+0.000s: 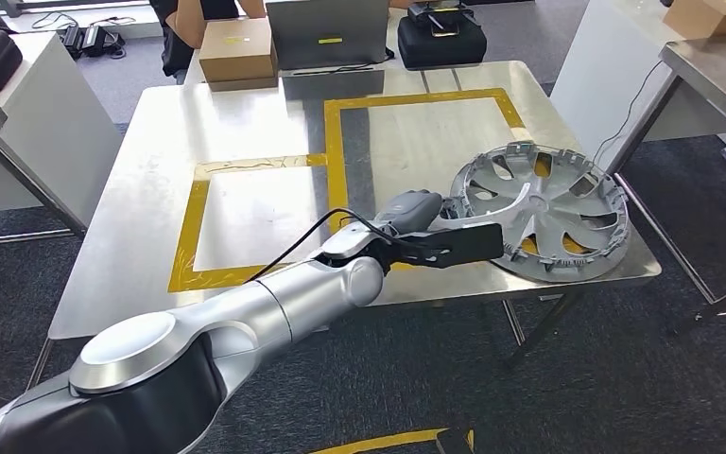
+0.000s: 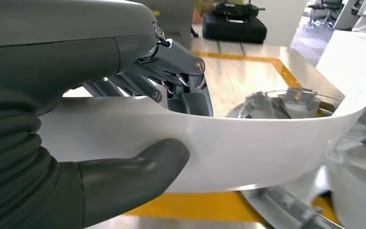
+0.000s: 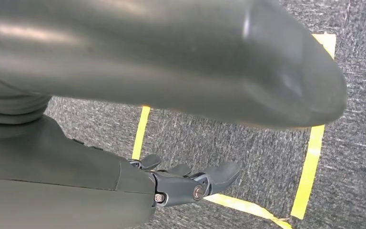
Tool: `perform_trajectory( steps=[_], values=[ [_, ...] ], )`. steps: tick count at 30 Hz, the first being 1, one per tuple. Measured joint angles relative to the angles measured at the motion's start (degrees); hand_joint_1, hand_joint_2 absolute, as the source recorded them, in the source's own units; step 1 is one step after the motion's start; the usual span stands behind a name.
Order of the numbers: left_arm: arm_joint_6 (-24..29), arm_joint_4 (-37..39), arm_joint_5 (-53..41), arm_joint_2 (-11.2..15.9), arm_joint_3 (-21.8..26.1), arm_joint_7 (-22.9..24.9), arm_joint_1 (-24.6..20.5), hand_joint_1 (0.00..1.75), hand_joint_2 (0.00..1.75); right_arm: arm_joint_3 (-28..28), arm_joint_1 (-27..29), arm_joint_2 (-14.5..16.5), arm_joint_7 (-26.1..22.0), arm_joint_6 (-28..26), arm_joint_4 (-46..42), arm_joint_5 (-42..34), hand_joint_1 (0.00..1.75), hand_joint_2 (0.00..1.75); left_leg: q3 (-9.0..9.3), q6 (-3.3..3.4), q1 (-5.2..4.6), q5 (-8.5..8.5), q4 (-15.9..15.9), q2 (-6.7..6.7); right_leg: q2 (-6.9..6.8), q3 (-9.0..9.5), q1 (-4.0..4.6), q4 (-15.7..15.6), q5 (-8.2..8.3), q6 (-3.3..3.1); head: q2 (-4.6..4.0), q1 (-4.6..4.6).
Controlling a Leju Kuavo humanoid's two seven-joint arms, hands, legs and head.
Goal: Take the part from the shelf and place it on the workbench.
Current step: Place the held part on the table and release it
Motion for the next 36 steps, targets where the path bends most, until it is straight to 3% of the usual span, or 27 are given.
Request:
perform_trajectory(
  steps=[10,16,25,36],
  values=[
    [0.83,3.65,-17.56,0.15,-7.24,3.42,-2.19,1.75,1.75,0.56,0.03,0.39,0.0,0.9,0.0,0.5,0.0,0.0,-0.01,0.0,0.0,0.01,0.0,0.0,0.0,0.0,0.0,0.0,0.0,0.0,0.0,0.0],
    [0.76,4.75,-31.5,0.18,-9.17,4.72,-2.39,1.75,1.75,0.61,0.31,0.47,-0.28,0.95,0.0,0.34,0.0,0.0,-0.02,0.01,0.0,0.0,0.01,0.0,0.0,0.0,0.0,-0.01,0.0,0.0,0.0,0.0],
    [0.54,8.58,-36.43,0.23,-9.3,5.56,-2.37,1.75,1.75,0.61,0.64,0.61,-0.8,1.43,0.0,0.24,0.0,0.0,-0.01,0.0,0.0,0.01,0.01,0.0,0.0,0.0,0.01,-0.01,0.01,0.0,0.0,0.0],
    [4.24,13.92,-36.43,1.51,-9.1,7.53,-2.41,1.75,1.75,0.6,1.21,0.61,-0.96,1.69,0.0,0.53,0.0,0.0,-0.02,0.0,0.0,0.01,0.01,0.0,0.01,0.0,0.01,-0.01,0.0,0.0,0.0,0.0]
  ],
)
